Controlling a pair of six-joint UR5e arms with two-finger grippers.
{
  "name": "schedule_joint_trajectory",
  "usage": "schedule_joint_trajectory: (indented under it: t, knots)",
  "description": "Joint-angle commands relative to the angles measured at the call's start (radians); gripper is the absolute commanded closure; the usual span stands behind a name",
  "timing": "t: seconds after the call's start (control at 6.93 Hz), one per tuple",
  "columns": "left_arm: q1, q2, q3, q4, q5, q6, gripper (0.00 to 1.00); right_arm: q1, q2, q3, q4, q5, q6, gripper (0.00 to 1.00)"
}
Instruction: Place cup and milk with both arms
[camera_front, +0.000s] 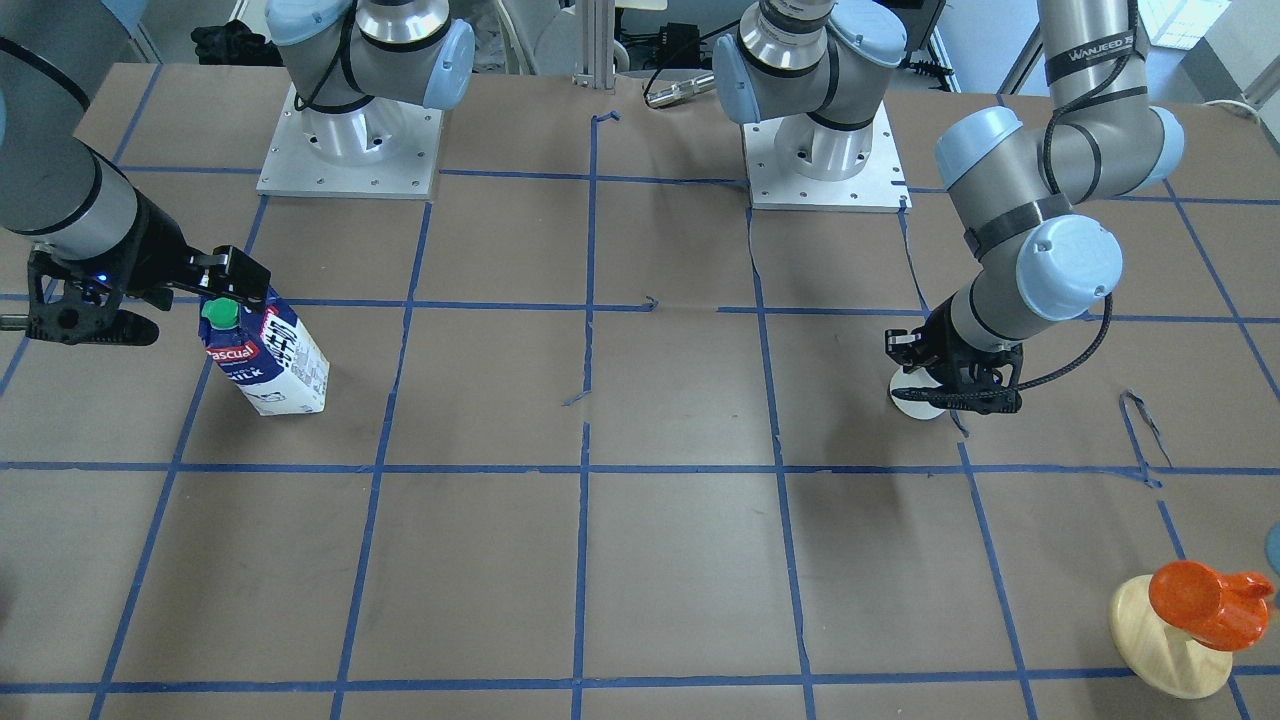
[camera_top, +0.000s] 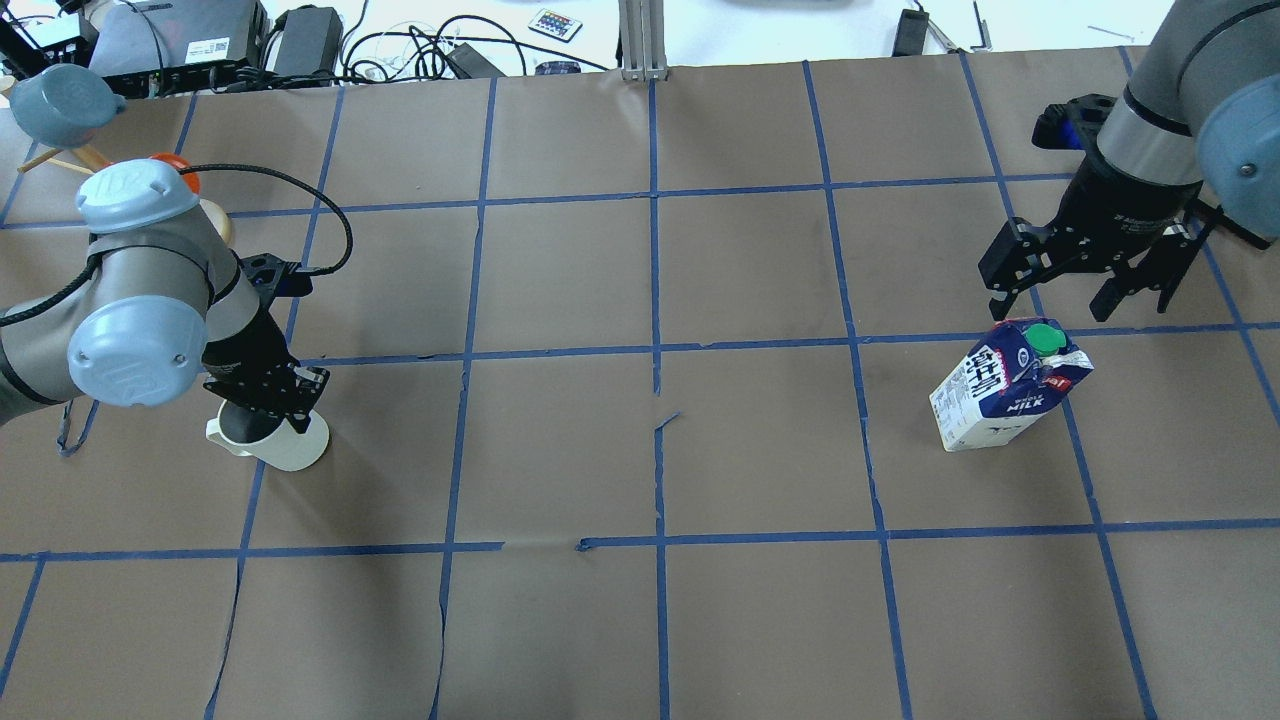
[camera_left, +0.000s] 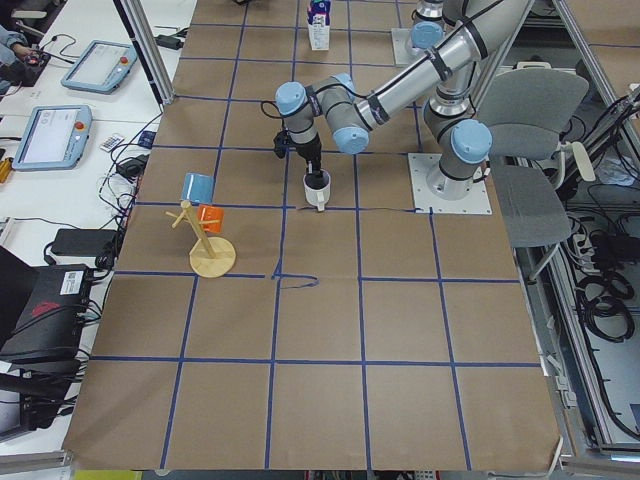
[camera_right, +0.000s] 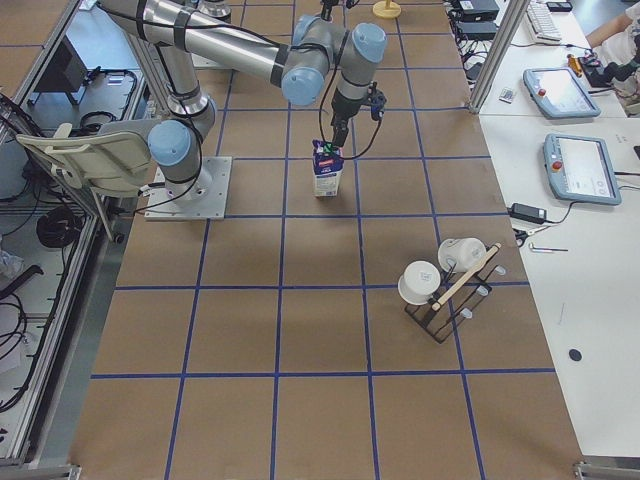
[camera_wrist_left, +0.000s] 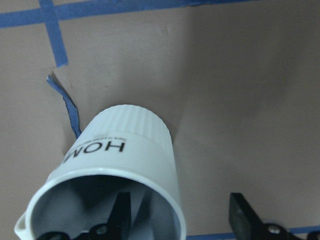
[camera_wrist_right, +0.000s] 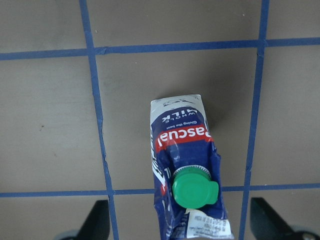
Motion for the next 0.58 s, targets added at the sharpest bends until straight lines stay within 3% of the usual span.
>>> schedule_joint_trajectory:
  t: [0.0, 0.43]
  knots:
    - [-0.082, 0.006, 0.047, -0.014, -0.004, -0.111, 1.00, -0.002, 0.009, 0.019, -0.007, -0.038, -0.071, 0.00]
    - [-0.436, -0.023, 0.136, -0.013, -0.075, -0.578, 1.00, -0.002, 0.018, 0.047, -0.044, -0.046, -0.075, 0.00]
